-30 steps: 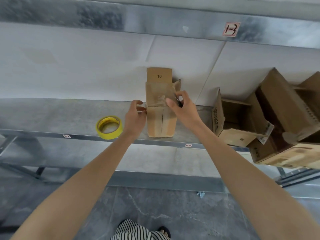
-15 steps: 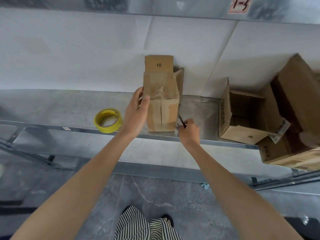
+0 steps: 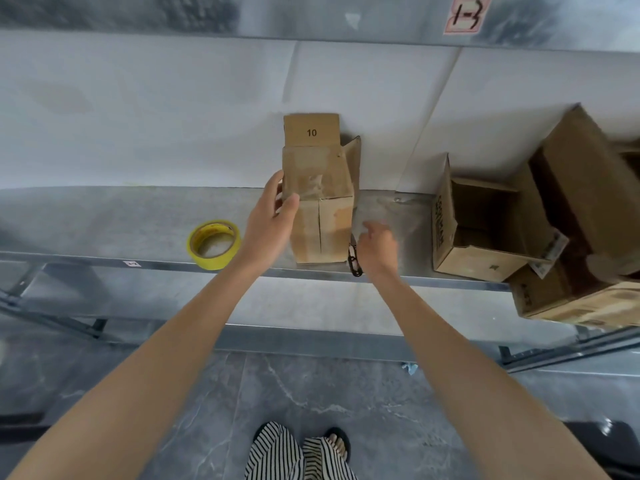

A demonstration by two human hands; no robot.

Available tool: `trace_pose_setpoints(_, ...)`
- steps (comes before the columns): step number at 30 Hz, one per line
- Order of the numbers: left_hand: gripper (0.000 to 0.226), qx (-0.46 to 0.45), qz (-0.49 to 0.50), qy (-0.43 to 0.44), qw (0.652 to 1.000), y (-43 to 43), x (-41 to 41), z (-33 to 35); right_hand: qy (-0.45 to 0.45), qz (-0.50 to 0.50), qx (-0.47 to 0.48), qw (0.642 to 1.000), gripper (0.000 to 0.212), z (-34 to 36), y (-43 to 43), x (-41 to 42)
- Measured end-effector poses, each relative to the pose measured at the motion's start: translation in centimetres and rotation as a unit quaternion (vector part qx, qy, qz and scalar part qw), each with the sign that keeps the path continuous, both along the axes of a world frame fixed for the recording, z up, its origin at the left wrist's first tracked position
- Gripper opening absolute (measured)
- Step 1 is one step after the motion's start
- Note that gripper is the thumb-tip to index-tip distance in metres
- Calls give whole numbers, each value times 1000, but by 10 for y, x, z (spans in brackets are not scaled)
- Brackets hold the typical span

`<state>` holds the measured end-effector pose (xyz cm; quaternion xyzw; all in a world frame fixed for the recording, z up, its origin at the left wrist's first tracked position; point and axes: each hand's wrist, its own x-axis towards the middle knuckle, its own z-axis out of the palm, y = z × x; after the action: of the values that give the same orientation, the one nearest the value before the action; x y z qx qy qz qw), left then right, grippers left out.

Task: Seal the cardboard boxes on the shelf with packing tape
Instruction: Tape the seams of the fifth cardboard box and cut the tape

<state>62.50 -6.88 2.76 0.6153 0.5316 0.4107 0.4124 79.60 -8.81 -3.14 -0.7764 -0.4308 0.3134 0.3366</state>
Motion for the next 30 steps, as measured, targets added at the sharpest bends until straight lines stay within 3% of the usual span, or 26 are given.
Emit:
trace_pose_setpoints(4,43,-39,-11,-22,999,9,2,11,175,-29,136,975,42,54,10,-10)
trace_pose_setpoints(6,48,-63,-17,-35,997,13,6,17,197,17,148,969,43,70,14,-20)
trace_pose_setpoints(13,54,-53,-8,-66,996,5,-9,20,76,66,153,983,41,80,9,-45)
trace_pose_setpoints(17,53,-14,-14,-80,997,-1,-21,24,52,74,173,981,40,87,10,-62)
trace_pose_setpoints(23,61,-31,14,-9,999,20,-41,29,65,56,189,978,36,88,16,-81)
trace_pose_setpoints(30,65,-91,-3,74,993,37,-55,16,-9,102,83,991,52,69,30,-89)
